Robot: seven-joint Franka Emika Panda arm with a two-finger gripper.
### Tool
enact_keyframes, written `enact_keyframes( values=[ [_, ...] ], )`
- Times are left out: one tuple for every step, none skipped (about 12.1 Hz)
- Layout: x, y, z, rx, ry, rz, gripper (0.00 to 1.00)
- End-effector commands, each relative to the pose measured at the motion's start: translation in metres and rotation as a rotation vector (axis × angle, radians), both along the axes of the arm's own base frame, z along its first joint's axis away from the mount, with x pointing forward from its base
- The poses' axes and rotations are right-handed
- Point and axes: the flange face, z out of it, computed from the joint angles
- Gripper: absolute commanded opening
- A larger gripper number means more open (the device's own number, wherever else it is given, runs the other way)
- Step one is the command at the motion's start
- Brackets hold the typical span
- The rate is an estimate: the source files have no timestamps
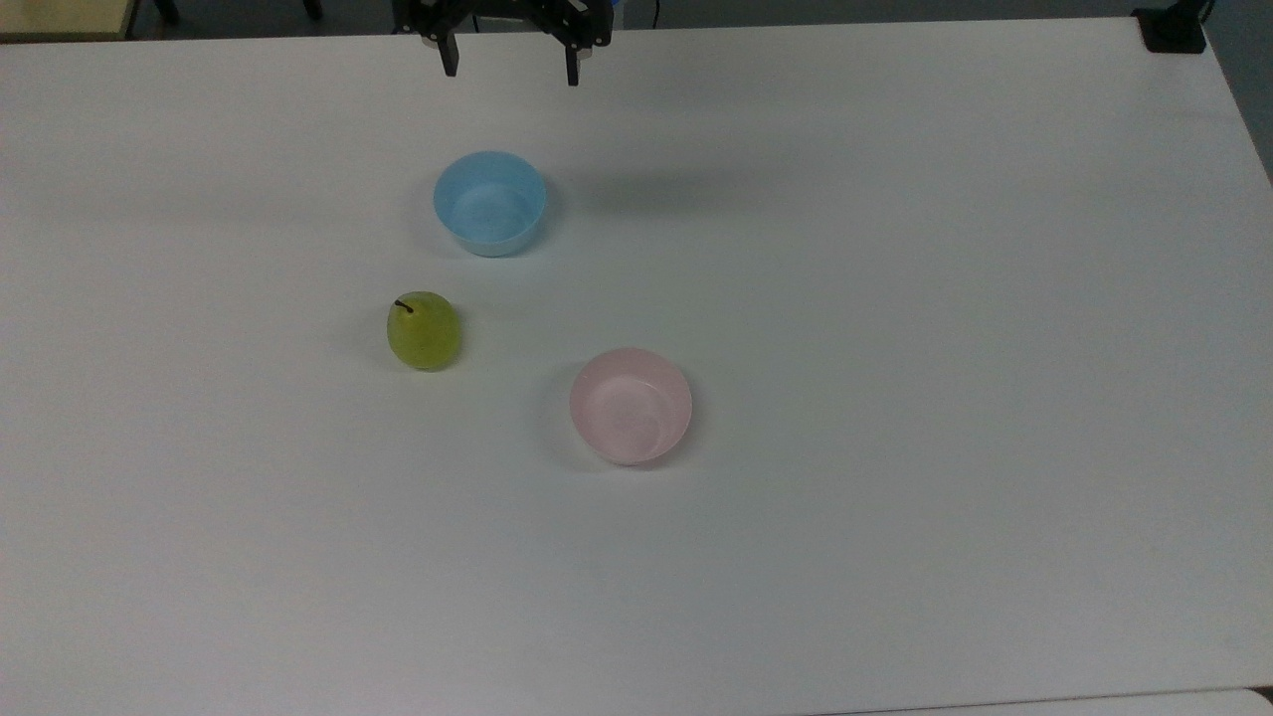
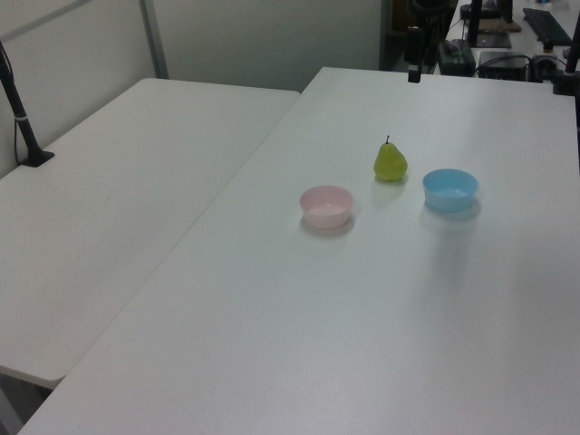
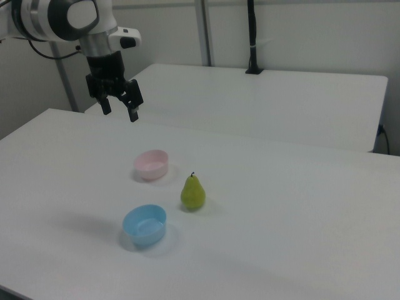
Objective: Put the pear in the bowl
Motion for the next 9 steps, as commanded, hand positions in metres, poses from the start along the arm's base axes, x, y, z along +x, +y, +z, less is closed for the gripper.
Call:
enact_keyframes(
  values=[
    [-0.002, -0.003, 0.000, -0.019, 0.019, 0.000, 1.00],
    [0.000, -0.005, -0.003, -0.021, 0.022, 0.029, 1.00],
    [0.002, -0.011, -0.004, -0.022, 0.016, 0.072, 1.00],
    [0.003, -0.022, -0.004, -0.021, 0.015, 0.096, 1.00],
    [0.005, -0.029, -0.009, -0.020, 0.021, 0.113, 1.00],
    [0.009, -0.038, -0.017, -0.020, 0.031, 0.121, 1.00],
    [0.013, -0.046, -0.020, -0.021, 0.021, 0.142, 1.00],
    [0.017, -0.057, -0.033, -0.022, 0.024, 0.148, 1.00],
    [0.019, -0.064, -0.044, -0.022, 0.023, 0.152, 1.00]
  ],
)
